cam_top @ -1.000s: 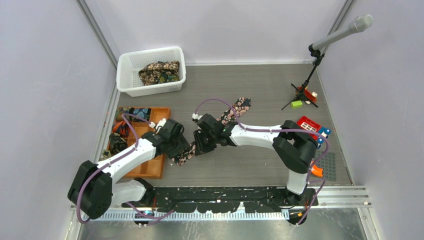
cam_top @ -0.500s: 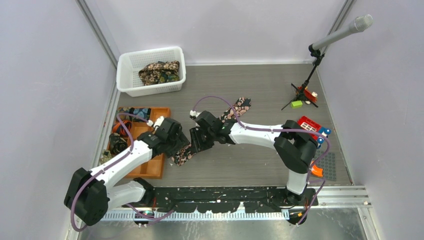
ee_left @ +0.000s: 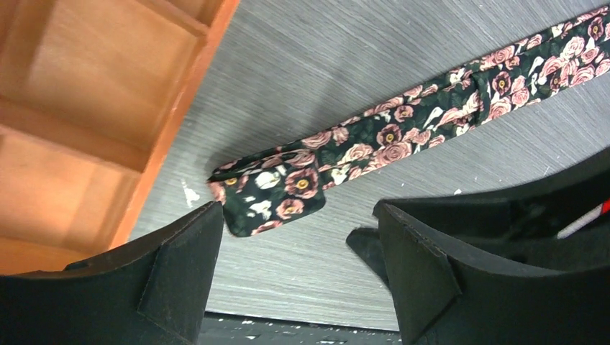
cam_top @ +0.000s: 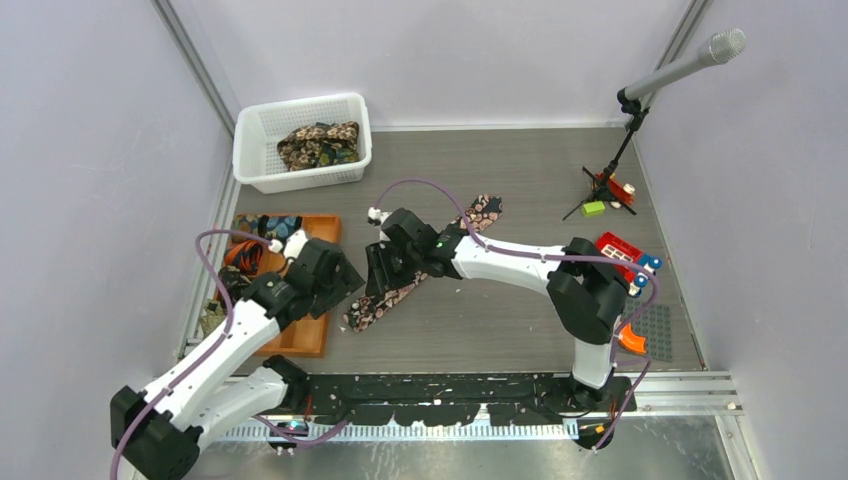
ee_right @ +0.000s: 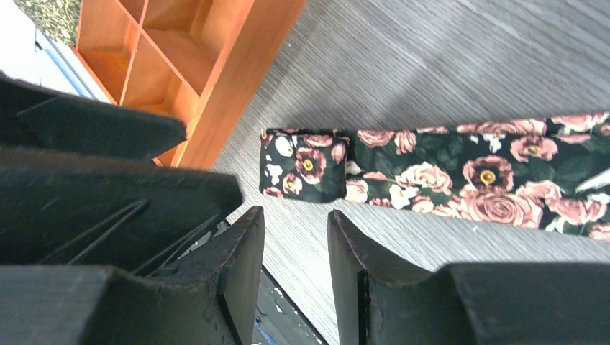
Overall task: Roll the ties
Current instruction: Roll the tie at the center of the board.
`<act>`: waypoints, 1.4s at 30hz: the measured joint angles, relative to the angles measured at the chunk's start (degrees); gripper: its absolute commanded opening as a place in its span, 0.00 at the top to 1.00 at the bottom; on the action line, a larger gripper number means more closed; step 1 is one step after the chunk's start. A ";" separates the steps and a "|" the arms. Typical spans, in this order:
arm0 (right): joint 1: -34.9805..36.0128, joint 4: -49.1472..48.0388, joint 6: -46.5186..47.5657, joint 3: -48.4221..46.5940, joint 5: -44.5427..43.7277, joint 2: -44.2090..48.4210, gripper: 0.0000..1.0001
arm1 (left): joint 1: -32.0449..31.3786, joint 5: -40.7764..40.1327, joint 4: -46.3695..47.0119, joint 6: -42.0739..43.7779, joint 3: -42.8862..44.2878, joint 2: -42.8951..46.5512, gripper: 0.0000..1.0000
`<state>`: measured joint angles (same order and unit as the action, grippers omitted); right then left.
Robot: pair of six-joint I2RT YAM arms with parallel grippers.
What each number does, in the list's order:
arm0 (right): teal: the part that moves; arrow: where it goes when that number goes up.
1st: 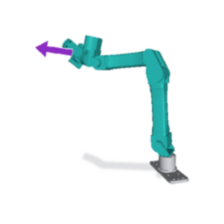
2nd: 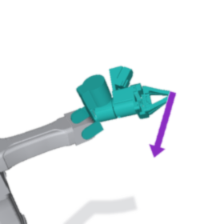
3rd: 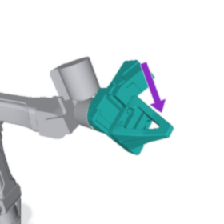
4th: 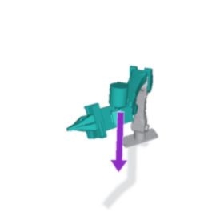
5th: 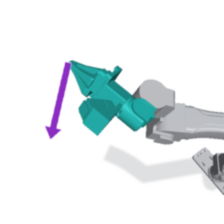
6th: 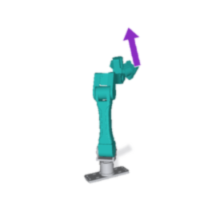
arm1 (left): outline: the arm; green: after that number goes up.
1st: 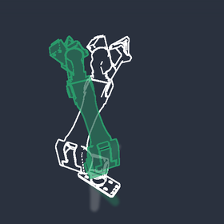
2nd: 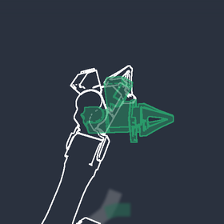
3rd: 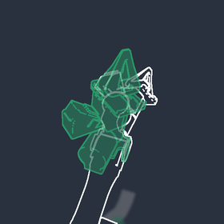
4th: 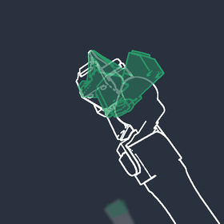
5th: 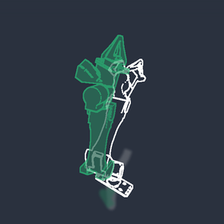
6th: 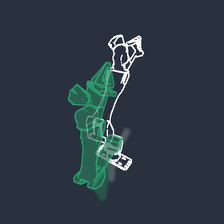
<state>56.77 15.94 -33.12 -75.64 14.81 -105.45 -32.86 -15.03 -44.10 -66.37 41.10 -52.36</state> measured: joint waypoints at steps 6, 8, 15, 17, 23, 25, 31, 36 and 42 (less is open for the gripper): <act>0.00 0.44 0.31 -4.00 0.90 -4.00 0.57 | 0.00 -2.19 -6.97 0.81 0.00 8.48 0.21; 0.00 0.76 0.33 -4.90 1.14 -5.51 0.57 | 0.00 -2.89 -9.20 0.81 -0.07 11.34 0.21; 0.00 2.43 0.87 -7.32 1.86 -9.27 0.63 | 0.00 -3.58 -14.60 0.55 -2.25 17.86 0.28; 0.00 2.60 1.11 -7.63 1.95 -9.77 0.65 | 0.00 -3.37 -15.15 0.42 -3.13 18.01 0.30; 0.00 2.75 1.38 -7.72 2.16 -10.36 0.68 | 0.00 -1.99 -15.39 0.39 -5.62 17.84 0.34; 0.00 2.78 1.38 -7.72 2.25 -10.56 0.68 | 0.00 -1.49 -15.30 0.42 -6.16 17.55 0.35; 0.00 2.75 1.60 -7.72 2.25 -11.56 0.70 | 0.00 0.24 -13.14 0.63 -8.13 16.46 0.37; 0.00 2.78 1.81 -7.72 2.21 -12.48 0.73 | 0.00 1.51 -10.40 0.68 -9.66 15.15 0.38; -0.02 2.71 2.29 -7.69 1.99 -12.72 0.73 | 0.00 2.62 -6.64 0.68 -11.91 14.10 0.39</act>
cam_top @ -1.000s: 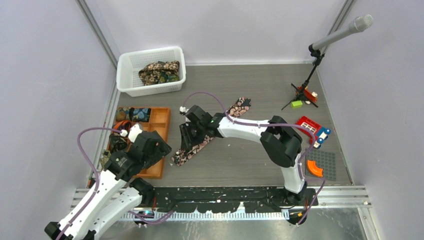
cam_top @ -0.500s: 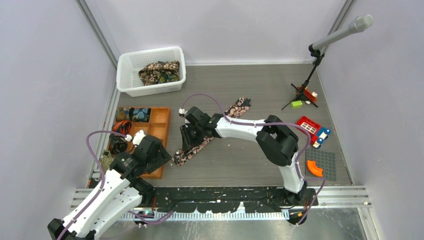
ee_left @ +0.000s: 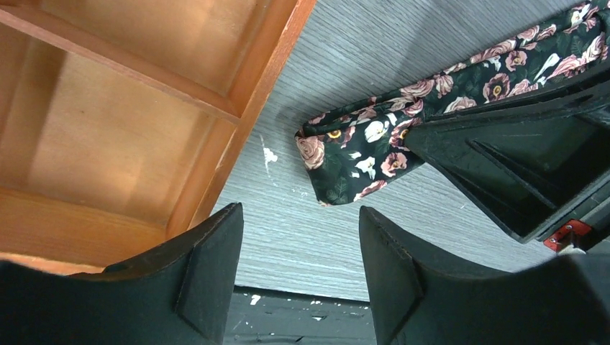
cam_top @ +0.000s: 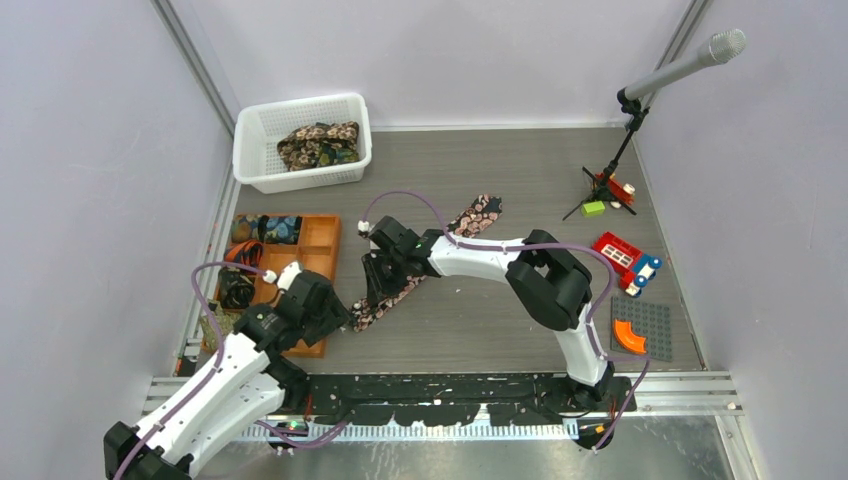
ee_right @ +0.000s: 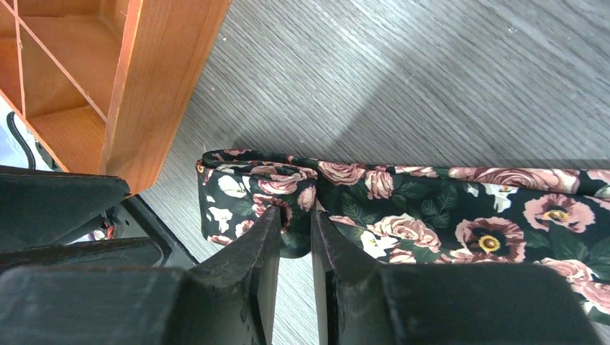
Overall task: Roll the ties
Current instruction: Roll the tie at the center of the board.
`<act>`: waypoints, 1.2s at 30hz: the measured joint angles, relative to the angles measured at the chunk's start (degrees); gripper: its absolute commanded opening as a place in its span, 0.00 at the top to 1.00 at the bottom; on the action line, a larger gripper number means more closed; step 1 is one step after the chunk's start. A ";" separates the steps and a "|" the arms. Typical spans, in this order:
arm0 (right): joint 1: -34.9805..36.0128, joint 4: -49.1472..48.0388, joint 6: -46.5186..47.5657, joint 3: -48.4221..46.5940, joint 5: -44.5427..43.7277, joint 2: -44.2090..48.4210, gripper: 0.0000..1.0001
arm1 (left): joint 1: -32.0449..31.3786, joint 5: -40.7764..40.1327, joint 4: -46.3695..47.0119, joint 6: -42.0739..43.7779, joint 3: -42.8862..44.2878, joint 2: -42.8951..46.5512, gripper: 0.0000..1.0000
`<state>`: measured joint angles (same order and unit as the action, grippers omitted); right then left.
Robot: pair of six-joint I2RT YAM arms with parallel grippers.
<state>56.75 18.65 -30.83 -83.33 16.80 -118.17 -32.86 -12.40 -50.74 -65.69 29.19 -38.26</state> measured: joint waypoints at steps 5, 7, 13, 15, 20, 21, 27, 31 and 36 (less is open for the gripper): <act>-0.02 -0.46 0.35 0.59 0.00 0.00 0.74 | 0.00 0.48 3.15 -0.20 -1.86 -0.48 0.41; -0.17 -0.59 0.37 1.09 0.02 0.00 0.73 | 0.00 0.48 4.52 -0.44 -2.58 -0.57 0.42; -0.37 -1.11 0.46 2.03 0.02 0.00 0.74 | 0.00 0.50 8.59 -2.71 -4.85 -1.14 0.44; -0.44 -1.46 0.52 2.40 0.02 0.00 0.74 | 0.00 0.63 10.01 -3.37 -5.86 -1.42 0.45; -0.74 -2.43 0.52 3.32 0.11 0.00 0.74 | 0.00 1.22 13.53 -5.44 -8.09 -2.40 0.47; -0.74 -2.49 0.52 3.41 0.13 0.00 0.74 | 0.00 1.29 14.29 -5.86 -8.44 -2.49 0.47; -1.01 -3.26 0.52 3.85 0.48 0.00 0.74 | 0.00 1.29 17.40 -7.02 -9.86 -2.58 0.49; -1.03 -3.58 0.52 4.07 0.52 0.00 0.74 | 0.00 1.33 19.21 -7.63 -10.49 -3.52 0.51; -1.11 -3.72 0.52 4.15 0.83 0.00 0.74 | 0.00 1.53 22.01 -7.96 -11.56 -4.46 0.53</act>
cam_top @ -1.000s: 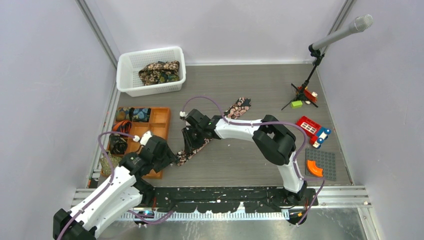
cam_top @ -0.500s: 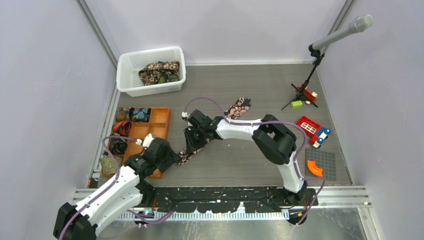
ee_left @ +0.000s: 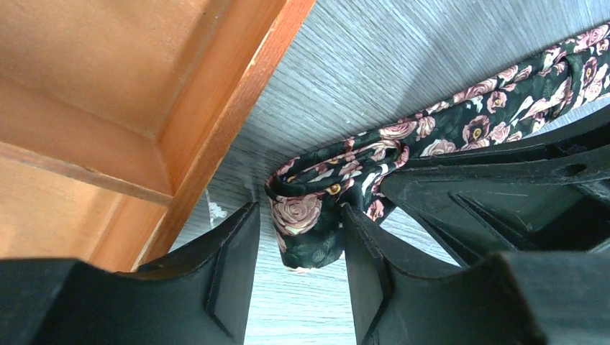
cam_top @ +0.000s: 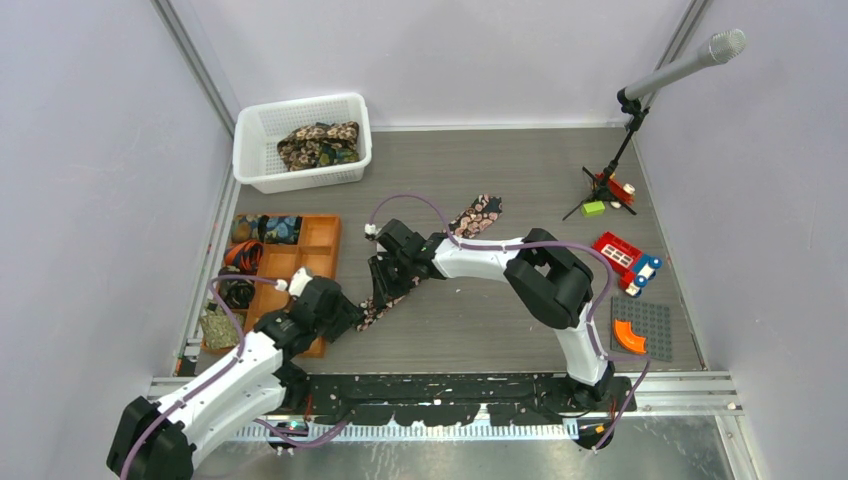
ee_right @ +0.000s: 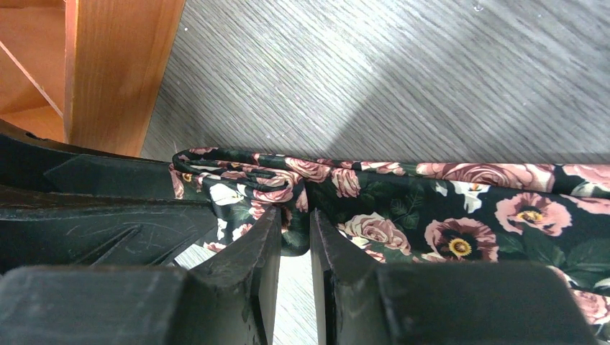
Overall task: Roll the ties
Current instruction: Roll the tie at the center of the board.
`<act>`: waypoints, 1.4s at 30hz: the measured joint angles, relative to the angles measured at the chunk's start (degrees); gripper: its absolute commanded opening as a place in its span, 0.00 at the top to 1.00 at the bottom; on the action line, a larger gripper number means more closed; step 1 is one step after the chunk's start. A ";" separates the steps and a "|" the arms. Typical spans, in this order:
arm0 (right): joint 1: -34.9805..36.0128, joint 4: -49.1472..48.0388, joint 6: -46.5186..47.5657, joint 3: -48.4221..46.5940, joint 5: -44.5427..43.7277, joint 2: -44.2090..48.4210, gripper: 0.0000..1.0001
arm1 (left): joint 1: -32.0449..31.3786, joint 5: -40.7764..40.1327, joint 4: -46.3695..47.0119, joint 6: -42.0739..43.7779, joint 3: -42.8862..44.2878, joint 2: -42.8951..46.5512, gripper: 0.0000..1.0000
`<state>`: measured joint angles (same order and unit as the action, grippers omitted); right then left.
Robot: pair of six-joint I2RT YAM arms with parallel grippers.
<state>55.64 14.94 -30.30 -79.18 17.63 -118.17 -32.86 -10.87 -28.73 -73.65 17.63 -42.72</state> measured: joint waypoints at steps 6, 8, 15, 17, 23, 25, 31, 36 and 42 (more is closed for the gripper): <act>-0.04 -0.02 0.00 0.02 0.04 0.00 0.74 | -0.02 0.00 2.47 -0.48 -1.27 -0.17 0.56; -0.04 -0.04 0.00 0.02 0.07 0.00 0.74 | -0.02 -0.04 3.15 -0.48 -1.73 -0.17 0.57; -0.15 -0.20 -0.02 0.11 0.09 0.00 0.74 | 0.00 -0.85 5.25 0.70 -2.60 -0.94 0.69; -0.15 -0.24 -0.02 0.11 0.09 0.00 0.74 | 0.00 -1.20 5.92 1.22 -2.80 -1.05 0.72; -0.15 -0.24 -0.02 0.11 0.07 0.00 0.74 | 0.00 -1.79 7.04 3.02 -2.95 -0.85 0.89; -0.15 -0.22 -0.04 0.11 0.07 0.00 0.73 | 0.00 -1.84 7.26 3.58 -2.99 -0.74 0.94; -0.17 1.36 0.04 -0.70 -0.39 0.00 0.62 | 0.00 -1.97 7.19 3.67 -2.95 -0.83 1.00; -0.15 4.04 0.24 -1.97 -1.44 0.50 0.59 | 0.00 -2.40 5.42 3.63 -1.90 -0.92 1.00; -0.15 5.33 0.11 -2.36 -2.10 2.86 0.66 | 0.00 -3.10 2.19 3.61 -0.33 -0.92 1.00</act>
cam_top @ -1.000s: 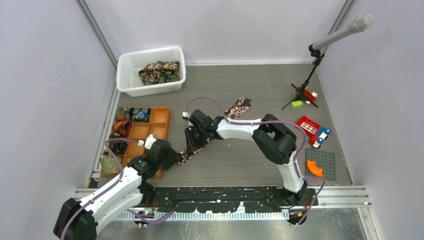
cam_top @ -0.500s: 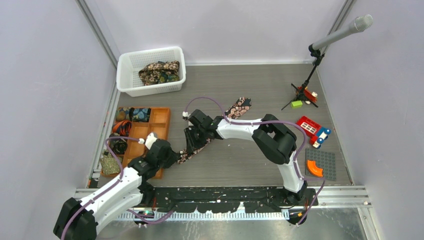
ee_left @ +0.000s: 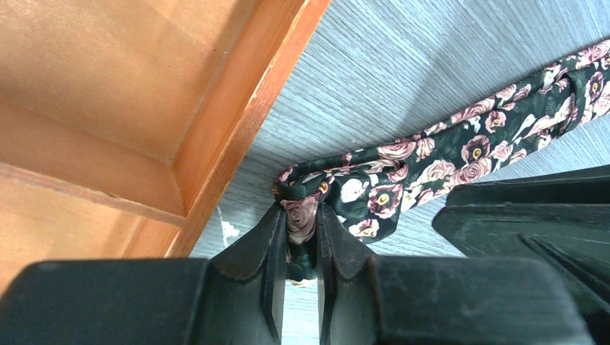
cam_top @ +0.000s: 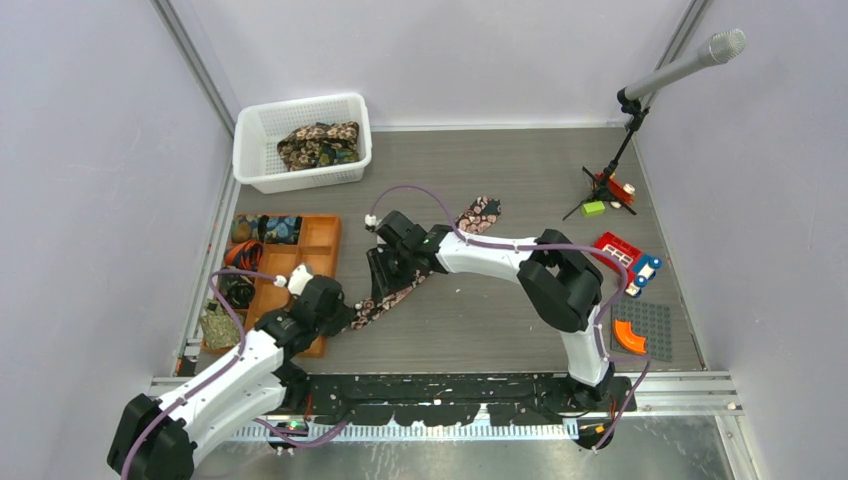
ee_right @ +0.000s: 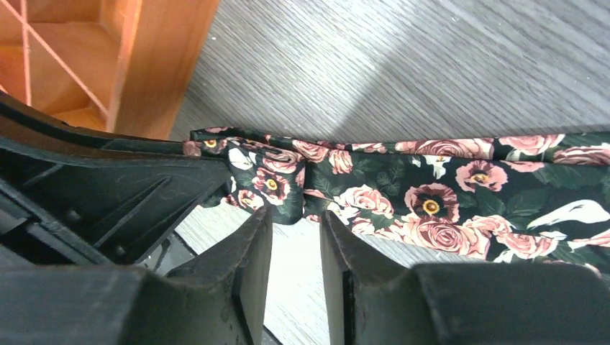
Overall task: Roll the ties
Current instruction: Roll the tie at the center of the board.
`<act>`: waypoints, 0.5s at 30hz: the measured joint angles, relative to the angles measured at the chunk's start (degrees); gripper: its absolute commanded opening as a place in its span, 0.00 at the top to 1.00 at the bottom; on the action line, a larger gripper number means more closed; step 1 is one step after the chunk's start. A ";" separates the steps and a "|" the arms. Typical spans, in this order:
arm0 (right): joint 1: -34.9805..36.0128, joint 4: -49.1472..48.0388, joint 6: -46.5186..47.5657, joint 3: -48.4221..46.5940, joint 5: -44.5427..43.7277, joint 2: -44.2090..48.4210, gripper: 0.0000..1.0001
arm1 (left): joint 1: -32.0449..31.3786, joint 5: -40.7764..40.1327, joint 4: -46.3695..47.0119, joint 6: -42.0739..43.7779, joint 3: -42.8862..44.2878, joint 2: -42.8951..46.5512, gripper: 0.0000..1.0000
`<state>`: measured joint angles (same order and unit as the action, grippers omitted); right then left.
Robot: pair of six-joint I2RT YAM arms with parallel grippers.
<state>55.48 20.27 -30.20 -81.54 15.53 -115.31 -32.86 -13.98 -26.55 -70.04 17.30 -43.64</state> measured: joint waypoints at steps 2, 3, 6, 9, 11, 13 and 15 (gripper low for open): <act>0.00 0.07 -0.22 -0.37 0.00 0.46 0.69 | 0.00 -0.04 -1.36 0.00 0.59 0.00 1.00; 0.00 0.00 -0.33 -0.63 0.00 0.50 0.71 | 0.00 -0.07 -1.68 0.00 0.72 0.00 1.00; 0.09 -0.09 -0.66 -0.94 0.00 0.50 0.75 | 0.00 -0.20 -3.37 -0.02 1.42 0.04 1.00; 0.42 -0.04 -1.25 -1.07 0.04 0.50 0.78 | 0.00 -0.39 -4.76 -0.02 1.86 0.31 1.00; 0.74 -0.09 -1.57 -1.33 0.17 0.50 0.79 | 0.00 -0.42 -5.70 -0.02 2.21 0.57 1.00; 1.11 -0.26 -1.81 -1.75 0.33 0.42 0.81 | 0.00 -0.46 -6.38 -0.02 2.45 0.90 1.00; 1.44 -0.61 -2.05 -2.19 0.68 0.04 0.82 | 0.00 -0.46 -6.99 -0.02 2.47 1.18 1.00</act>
<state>56.93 19.66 -32.25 -83.72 16.21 -115.26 -32.86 -14.44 -33.54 -70.06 19.77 -42.46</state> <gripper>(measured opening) 0.199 0.179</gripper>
